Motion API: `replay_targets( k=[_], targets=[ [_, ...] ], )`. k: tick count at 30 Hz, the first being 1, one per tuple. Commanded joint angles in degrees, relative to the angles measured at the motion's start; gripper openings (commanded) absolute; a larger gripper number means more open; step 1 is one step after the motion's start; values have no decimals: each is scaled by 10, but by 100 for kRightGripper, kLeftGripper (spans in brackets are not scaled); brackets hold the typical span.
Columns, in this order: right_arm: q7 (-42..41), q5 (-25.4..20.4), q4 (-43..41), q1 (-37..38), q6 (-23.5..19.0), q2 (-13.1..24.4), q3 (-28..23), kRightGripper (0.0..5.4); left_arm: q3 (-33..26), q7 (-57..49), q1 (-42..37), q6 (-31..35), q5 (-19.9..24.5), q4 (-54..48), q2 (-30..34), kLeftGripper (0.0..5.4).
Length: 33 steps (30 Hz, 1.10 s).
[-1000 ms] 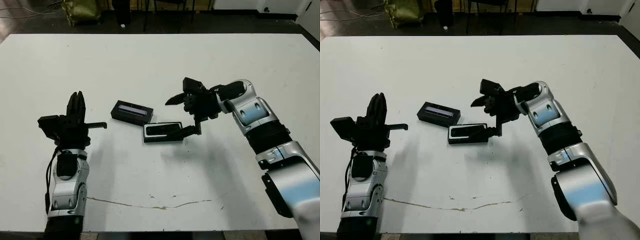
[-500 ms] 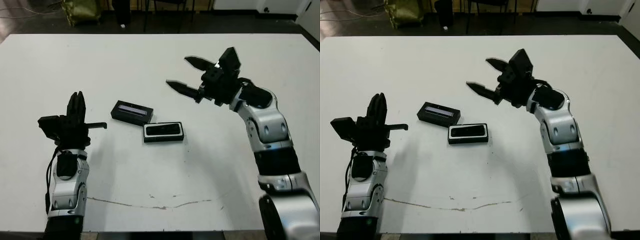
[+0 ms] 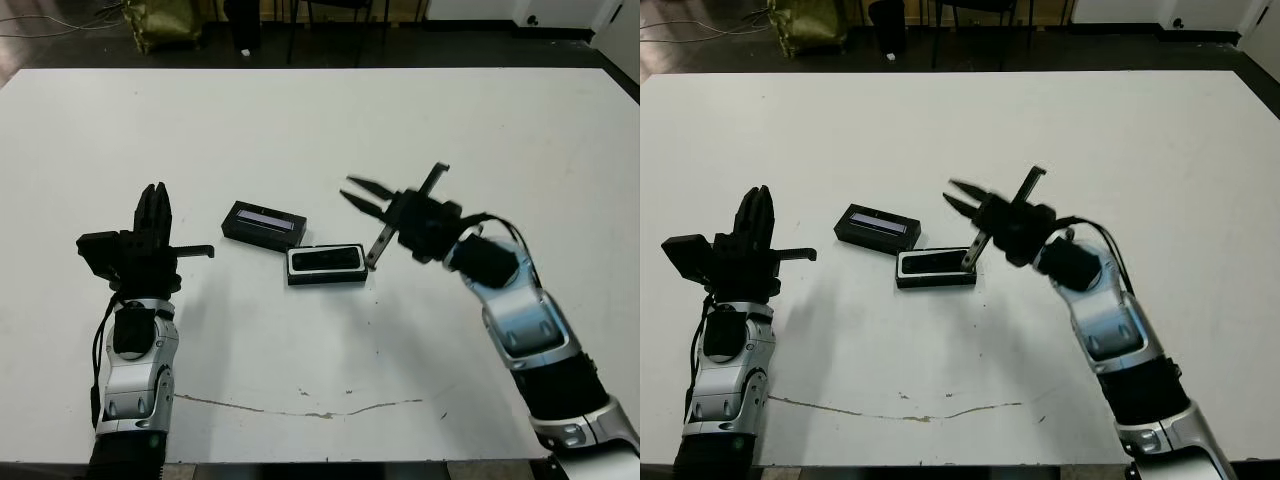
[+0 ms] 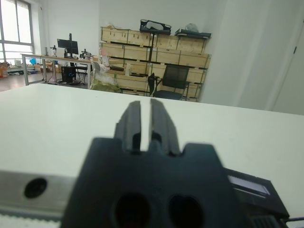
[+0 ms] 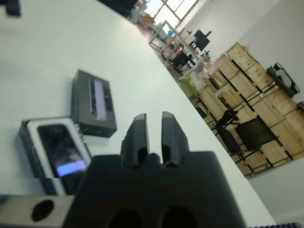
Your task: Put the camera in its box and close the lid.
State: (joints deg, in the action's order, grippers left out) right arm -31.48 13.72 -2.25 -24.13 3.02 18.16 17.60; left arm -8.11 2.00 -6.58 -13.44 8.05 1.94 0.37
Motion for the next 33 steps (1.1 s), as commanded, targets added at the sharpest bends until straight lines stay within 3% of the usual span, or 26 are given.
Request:
replay_targets(
  k=[1, 13, 16, 33],
  targets=[
    [0, 16, 19, 16, 12, 13, 14, 2, -1, 2, 9, 8, 3, 5, 2, 0],
    [-3, 52, 58, 25, 10, 22, 43, 2, 0, 0, 11, 4, -7, 3, 6, 0],
    [-16, 67, 58, 25, -7, 30, 55, 2, -1, 1, 11, 6, -4, 2, 5, 0],
    [-59, 56, 57, 47, -16, 61, 55, 2, 0, -7, 11, 15, -8, -3, 3, 0]
  ],
)
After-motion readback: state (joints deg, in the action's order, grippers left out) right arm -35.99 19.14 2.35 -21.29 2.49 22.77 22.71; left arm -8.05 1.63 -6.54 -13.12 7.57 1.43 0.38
